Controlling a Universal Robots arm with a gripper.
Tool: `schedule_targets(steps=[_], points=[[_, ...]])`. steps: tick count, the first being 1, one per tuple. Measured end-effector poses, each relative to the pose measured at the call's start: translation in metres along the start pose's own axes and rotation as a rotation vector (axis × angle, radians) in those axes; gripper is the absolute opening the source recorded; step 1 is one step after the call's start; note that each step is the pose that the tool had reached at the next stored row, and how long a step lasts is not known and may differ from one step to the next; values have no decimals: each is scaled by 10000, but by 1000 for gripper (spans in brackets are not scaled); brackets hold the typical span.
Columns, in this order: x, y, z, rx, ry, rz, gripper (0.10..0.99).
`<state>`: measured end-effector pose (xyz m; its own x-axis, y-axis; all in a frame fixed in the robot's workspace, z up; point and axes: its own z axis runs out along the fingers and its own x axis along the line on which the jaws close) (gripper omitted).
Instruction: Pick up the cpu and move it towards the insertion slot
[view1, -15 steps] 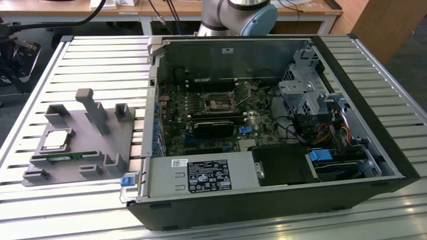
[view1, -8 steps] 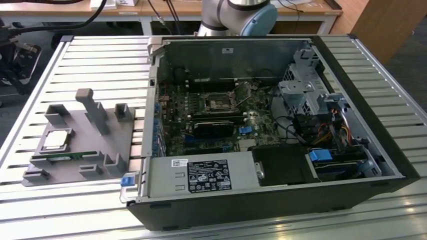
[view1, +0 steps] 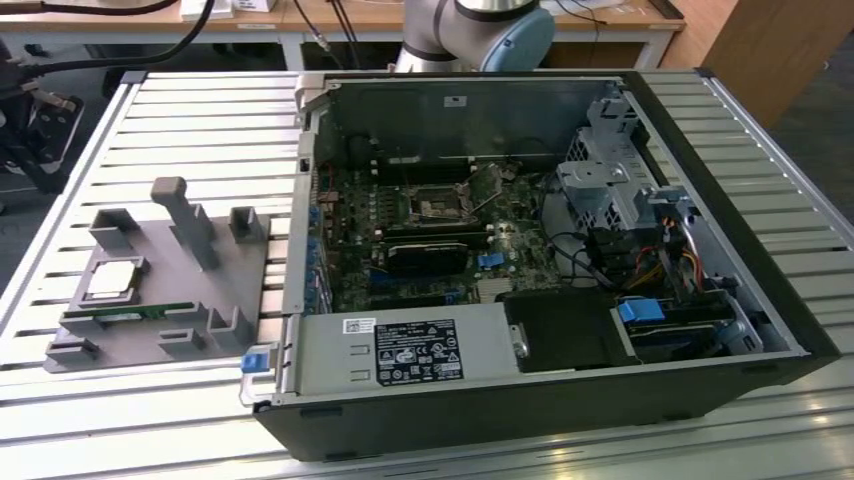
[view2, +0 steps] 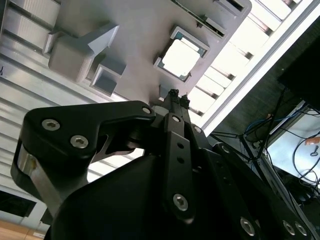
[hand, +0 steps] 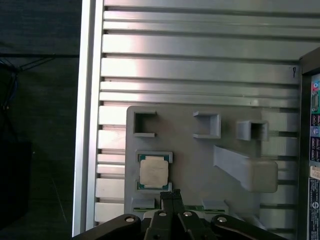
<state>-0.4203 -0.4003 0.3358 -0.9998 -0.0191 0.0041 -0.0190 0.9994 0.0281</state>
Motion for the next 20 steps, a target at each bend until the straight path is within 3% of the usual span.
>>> schedule_targets(steps=[20], points=[[51, -5, 151, 64, 1, 0, 106]])
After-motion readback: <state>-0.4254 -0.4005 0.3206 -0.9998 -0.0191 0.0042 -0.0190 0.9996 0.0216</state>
